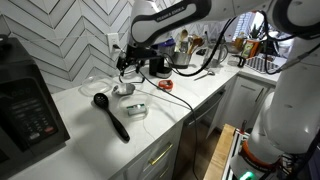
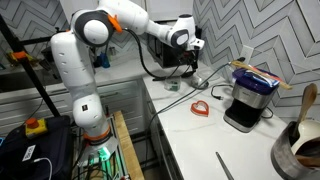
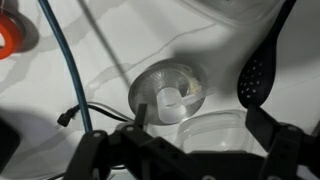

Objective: Move the transparent measuring cup from the left to the right

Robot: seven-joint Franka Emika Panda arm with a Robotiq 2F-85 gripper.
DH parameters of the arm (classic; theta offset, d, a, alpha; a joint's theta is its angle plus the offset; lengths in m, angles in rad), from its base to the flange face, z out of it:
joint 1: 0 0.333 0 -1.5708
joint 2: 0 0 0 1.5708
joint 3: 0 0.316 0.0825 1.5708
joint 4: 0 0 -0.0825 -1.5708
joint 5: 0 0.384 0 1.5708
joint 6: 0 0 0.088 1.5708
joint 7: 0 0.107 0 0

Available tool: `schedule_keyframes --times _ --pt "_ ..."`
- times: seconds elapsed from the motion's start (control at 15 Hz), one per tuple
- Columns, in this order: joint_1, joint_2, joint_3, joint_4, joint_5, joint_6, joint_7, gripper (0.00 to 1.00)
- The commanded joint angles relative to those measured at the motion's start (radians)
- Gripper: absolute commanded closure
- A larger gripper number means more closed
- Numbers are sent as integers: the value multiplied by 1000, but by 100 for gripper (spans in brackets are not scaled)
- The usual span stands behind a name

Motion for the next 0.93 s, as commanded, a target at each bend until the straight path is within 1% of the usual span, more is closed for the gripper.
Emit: schedule_keyframes --times 0.0,0.2,0.33,0.53,0.73,0.87 --pt "19 172 -17 159 -11 20 110 0" --pt "37 269 -38 248 -20 -7 161 0" --pt "45 310 -47 284 -31 -36 139 0" --pt "60 345 -72 319 -77 -59 125 0" --pt "71 358 -76 330 -96 -94 112 0" --pt "75 361 -70 325 -104 -97 94 1"
